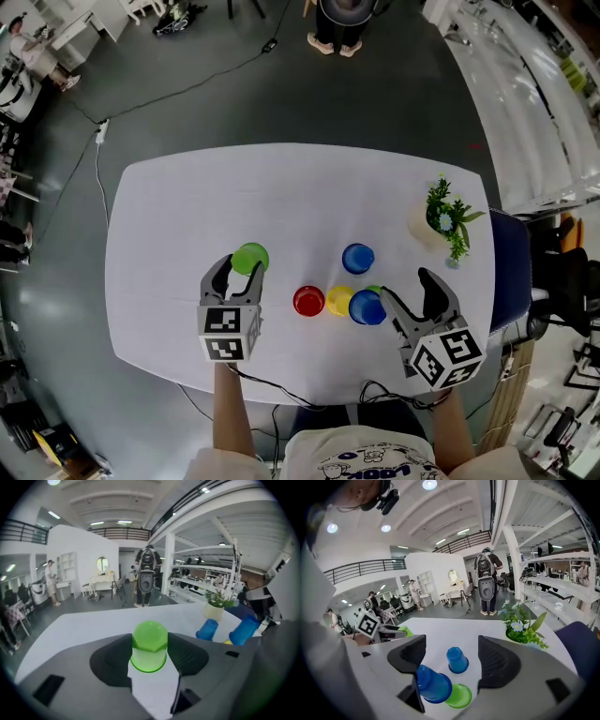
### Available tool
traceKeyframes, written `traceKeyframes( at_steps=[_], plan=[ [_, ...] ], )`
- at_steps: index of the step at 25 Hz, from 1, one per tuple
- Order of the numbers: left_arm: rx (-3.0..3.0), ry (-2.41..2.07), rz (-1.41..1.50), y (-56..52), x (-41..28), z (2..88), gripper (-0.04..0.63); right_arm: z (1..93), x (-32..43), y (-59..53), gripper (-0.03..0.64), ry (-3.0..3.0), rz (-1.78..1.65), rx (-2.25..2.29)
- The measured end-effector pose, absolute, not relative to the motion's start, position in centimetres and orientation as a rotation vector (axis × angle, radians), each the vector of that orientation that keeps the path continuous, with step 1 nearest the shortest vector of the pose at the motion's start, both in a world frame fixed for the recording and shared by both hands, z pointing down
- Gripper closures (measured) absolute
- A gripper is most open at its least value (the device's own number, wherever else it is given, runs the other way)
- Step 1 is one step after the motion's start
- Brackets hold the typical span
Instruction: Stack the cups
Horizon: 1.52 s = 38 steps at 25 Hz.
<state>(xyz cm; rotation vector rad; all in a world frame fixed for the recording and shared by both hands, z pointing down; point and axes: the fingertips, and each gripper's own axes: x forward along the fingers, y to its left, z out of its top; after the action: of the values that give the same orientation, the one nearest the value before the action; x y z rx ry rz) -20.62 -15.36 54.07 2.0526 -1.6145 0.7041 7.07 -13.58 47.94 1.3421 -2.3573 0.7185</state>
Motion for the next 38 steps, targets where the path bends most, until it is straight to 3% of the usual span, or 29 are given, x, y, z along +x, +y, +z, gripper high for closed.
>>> traceKeyframes(
  at_steps=[7,16,31,38],
  plan=[
    [2.305,-1.304,0.723,-10.5,-11.0,48.8,0.352,50.1,5.4,-16.8,0.278,-2.304,0.659,1.214],
    [2.351,-1.086,0.854,-7.2,-4.8,51.1,0.351,54.8,2.8,-17.9,0.28,-2.209,0.589,0.943],
    [2.342,-1.108,0.916,-6.7,-3.8,53.3,0.346,57.9,2.0,-17.3,0.29,-2.132,0.574,0.66],
    [2.33,-1.127,0.867,-6.6,-3.8,52.8,0.331,59.7,1.8,-17.0,0.334,-2.05,0.457,0.549]
  ],
)
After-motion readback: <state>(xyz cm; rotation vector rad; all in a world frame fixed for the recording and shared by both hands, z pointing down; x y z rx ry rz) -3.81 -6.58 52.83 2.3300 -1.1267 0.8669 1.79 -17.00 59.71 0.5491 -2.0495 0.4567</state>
